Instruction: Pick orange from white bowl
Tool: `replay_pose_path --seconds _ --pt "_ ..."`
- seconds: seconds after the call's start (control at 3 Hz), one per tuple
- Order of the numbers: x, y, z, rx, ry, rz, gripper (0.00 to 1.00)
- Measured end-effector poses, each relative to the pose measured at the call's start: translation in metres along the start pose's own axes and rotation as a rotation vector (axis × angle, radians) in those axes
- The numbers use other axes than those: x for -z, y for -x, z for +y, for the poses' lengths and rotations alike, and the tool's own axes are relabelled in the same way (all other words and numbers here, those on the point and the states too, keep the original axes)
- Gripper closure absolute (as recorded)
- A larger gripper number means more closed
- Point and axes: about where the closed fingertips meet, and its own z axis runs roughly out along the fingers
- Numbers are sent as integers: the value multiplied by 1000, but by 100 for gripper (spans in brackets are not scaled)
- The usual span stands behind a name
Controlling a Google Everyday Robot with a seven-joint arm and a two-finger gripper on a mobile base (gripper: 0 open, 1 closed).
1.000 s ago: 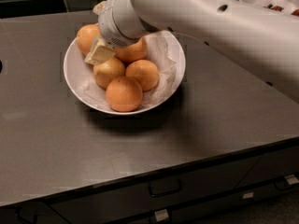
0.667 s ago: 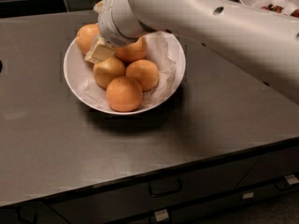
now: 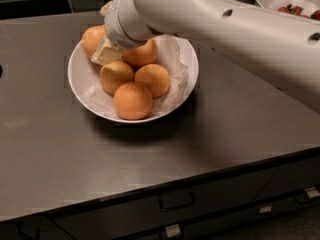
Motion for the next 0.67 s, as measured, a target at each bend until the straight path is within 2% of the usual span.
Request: replay_pose_path --seconds 0.67 --pt "-4 -2 2 -3 1 3 36"
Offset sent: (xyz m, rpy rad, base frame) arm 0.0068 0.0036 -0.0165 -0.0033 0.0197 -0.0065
